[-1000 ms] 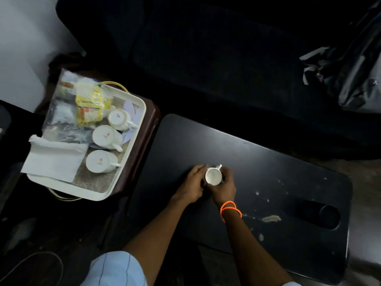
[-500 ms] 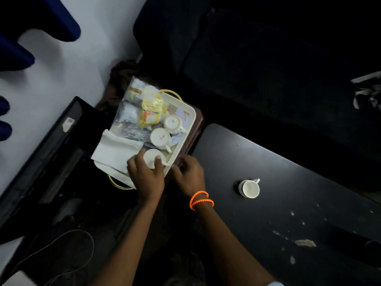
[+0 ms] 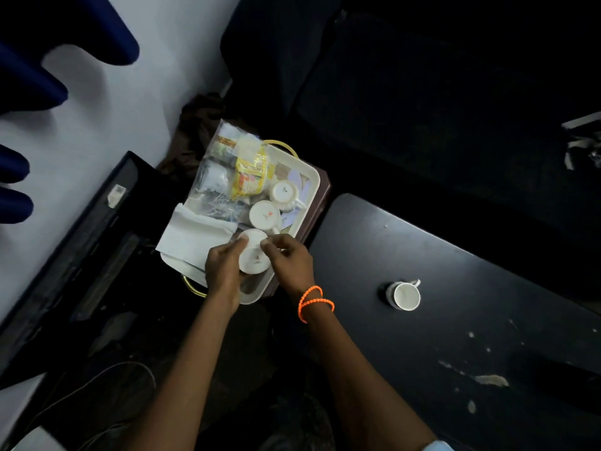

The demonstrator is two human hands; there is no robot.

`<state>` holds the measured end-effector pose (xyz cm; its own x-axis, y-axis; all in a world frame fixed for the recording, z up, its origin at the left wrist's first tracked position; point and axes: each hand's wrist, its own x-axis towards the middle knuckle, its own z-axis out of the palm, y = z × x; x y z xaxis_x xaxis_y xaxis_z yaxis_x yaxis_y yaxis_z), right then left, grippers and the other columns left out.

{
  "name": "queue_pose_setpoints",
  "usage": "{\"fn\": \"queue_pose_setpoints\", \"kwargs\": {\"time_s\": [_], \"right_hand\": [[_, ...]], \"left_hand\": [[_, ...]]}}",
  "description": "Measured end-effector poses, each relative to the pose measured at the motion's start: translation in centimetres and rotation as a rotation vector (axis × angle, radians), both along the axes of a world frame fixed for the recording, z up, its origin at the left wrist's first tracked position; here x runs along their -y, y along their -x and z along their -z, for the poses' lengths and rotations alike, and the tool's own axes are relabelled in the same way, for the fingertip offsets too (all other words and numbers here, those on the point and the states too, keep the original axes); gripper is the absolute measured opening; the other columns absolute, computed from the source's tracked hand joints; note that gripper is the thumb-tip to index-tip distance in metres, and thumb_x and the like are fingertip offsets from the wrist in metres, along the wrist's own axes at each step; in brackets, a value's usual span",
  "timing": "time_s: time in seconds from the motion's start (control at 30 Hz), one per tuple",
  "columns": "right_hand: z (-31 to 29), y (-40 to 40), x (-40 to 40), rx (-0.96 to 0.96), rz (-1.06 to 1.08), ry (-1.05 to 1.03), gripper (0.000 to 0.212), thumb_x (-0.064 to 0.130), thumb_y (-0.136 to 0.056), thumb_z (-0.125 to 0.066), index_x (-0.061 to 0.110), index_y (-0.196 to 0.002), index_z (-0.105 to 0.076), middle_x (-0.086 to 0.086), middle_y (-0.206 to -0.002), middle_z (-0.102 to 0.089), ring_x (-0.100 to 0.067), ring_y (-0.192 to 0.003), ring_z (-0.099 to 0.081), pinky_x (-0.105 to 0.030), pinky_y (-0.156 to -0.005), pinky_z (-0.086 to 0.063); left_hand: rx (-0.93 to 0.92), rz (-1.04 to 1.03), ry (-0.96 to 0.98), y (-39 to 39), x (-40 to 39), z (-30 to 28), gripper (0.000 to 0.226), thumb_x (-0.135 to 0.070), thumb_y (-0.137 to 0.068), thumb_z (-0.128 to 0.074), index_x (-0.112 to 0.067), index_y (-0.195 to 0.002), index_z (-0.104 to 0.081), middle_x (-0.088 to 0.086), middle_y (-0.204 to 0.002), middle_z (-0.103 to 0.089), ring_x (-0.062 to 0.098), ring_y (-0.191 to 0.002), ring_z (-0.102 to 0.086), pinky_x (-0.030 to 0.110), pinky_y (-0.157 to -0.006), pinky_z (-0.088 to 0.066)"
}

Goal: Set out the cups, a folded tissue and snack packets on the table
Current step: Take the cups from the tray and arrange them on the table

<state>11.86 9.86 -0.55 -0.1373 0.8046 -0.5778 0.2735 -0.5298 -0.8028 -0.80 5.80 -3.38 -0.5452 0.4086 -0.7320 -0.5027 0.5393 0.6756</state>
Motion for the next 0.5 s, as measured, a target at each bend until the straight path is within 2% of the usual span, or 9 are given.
{"fn": "queue_pose_setpoints", "kwargs": {"time_s": [0.1, 0.17, 0.23, 0.3, 0.37, 0.43, 0.5], "right_hand": [[-0.6, -2.5, 0.0, -0.068, 0.076, -0.016, 0.023, 0.037, -0.084, -0.078, 0.017, -0.093, -0.071, -0.005, -0.094, -0.075, -0.015, -0.085, -0.069, -0.036, -0.080, -0.057], [-0.7, -4.6, 0.1, -0.070, 0.100, -0.051, 0.031, 0.037, -0.080, -0.083, 0.020, -0.102, -0.071, -0.005, -0.094, -0.074, -0.015, -0.086, -0.071, -0.030, -0.078, -0.059], [-0.7, -7.5, 0.3, -0.065, 0.133, -0.076, 0.042, 0.034, -0.076, -0.087, 0.022, -0.112, -0.070, -0.002, -0.096, -0.075, -0.015, -0.091, -0.072, -0.026, -0.079, -0.060], [-0.6, -11.0, 0.8, -0.051, 0.153, -0.097, 0.051, 0.029, -0.072, -0.090, 0.020, -0.118, -0.069, -0.004, -0.101, -0.075, -0.022, -0.097, -0.072, -0.033, -0.085, -0.060], [-0.4, -14.7, 1.8, 0.018, 0.186, -0.149, 0.056, 0.029, -0.067, -0.093, 0.023, -0.118, -0.070, 0.002, -0.104, -0.076, -0.015, -0.098, -0.070, -0.026, -0.084, -0.058], [-0.3, -18.1, 3.2, 0.117, 0.292, -0.167, 0.060, 0.032, -0.062, -0.094, 0.028, -0.116, -0.068, 0.010, -0.107, -0.074, -0.003, -0.096, -0.067, -0.017, -0.080, -0.055], [0.2, -21.5, 4.8, 0.207, 0.453, -0.165, 0.061, 0.028, -0.061, -0.095, 0.032, -0.114, -0.065, 0.012, -0.108, -0.070, 0.002, -0.099, -0.065, -0.017, -0.081, -0.054]], "left_hand": [[0.157, -0.013, -0.225, -2.6, 0.0, -1.2, 0.039, -0.007, -0.090, -0.072, 0.001, -0.128, -0.066, 0.027, -0.122, -0.072, 0.037, -0.107, -0.073, 0.046, -0.088, -0.061], [0.195, 0.025, -0.297, -4.4, -0.2, -1.8, 0.044, 0.002, -0.089, -0.071, 0.002, -0.132, -0.061, 0.029, -0.127, -0.069, 0.035, -0.109, -0.071, 0.044, -0.094, -0.058], [0.252, 0.136, -0.334, -6.7, -0.5, -2.1, 0.044, 0.000, -0.090, -0.070, 0.001, -0.133, -0.061, 0.027, -0.127, -0.069, 0.032, -0.110, -0.070, 0.042, -0.099, -0.056], [0.298, 0.221, -0.329, -9.4, -1.1, -2.0, 0.042, -0.009, -0.093, -0.070, 0.002, -0.133, -0.061, 0.026, -0.130, -0.067, 0.033, -0.117, -0.066, 0.047, -0.106, -0.051], [0.311, 0.278, -0.304, -12.9, -1.7, -1.7, 0.042, -0.019, -0.096, -0.068, 0.004, -0.131, -0.063, 0.022, -0.127, -0.068, 0.032, -0.120, -0.063, 0.050, -0.109, -0.047], [0.271, 0.397, -0.292, -17.0, -2.2, -1.6, 0.033, -0.022, -0.099, -0.065, -0.001, -0.124, -0.068, 0.014, -0.120, -0.071, 0.025, -0.114, -0.064, 0.047, -0.105, -0.049], [0.225, 0.571, -0.296, -21.2, -2.1, -1.2, 0.017, -0.021, -0.101, -0.065, -0.011, -0.112, -0.074, 0.003, -0.110, -0.076, 0.014, -0.105, -0.068, 0.037, -0.096, -0.054]]}}
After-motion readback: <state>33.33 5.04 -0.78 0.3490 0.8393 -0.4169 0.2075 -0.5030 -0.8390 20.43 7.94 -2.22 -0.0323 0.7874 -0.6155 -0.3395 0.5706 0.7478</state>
